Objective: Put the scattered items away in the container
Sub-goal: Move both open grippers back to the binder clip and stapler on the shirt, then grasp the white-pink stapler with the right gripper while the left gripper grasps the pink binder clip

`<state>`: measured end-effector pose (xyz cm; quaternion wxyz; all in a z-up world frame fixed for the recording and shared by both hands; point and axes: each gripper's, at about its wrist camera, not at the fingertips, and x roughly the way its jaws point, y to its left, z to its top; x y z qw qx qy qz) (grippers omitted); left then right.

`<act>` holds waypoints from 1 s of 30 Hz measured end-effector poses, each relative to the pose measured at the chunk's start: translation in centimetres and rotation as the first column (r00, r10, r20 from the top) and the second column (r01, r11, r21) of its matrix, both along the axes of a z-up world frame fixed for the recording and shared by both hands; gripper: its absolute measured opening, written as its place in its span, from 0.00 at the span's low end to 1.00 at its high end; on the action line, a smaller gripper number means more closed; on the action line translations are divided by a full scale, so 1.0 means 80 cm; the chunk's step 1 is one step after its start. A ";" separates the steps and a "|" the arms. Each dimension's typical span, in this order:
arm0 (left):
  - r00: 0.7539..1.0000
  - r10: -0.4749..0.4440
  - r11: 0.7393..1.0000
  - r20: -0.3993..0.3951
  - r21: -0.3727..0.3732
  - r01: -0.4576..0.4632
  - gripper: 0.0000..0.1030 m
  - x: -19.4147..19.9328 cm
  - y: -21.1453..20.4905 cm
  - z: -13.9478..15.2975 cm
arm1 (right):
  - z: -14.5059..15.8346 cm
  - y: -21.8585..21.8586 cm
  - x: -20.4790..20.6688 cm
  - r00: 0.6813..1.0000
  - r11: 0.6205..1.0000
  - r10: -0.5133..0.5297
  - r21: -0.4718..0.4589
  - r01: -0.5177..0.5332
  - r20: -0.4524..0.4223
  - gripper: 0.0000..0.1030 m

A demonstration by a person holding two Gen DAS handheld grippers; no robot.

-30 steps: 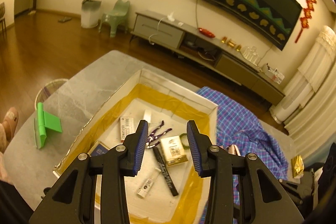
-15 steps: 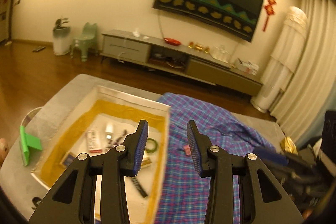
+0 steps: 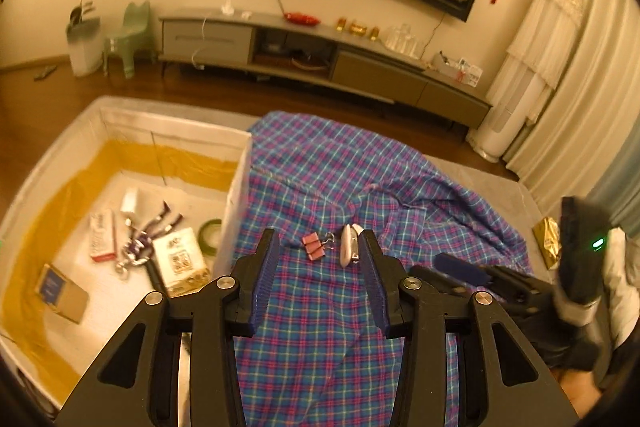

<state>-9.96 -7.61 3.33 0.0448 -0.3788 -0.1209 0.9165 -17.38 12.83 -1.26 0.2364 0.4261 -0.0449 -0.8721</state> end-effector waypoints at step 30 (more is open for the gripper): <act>0.993 -0.023 0.993 0.112 -0.111 0.036 0.43 -0.080 0.037 -0.087 | -0.096 -0.026 -0.091 0.996 0.994 0.094 0.061 -0.094 0.012 0.58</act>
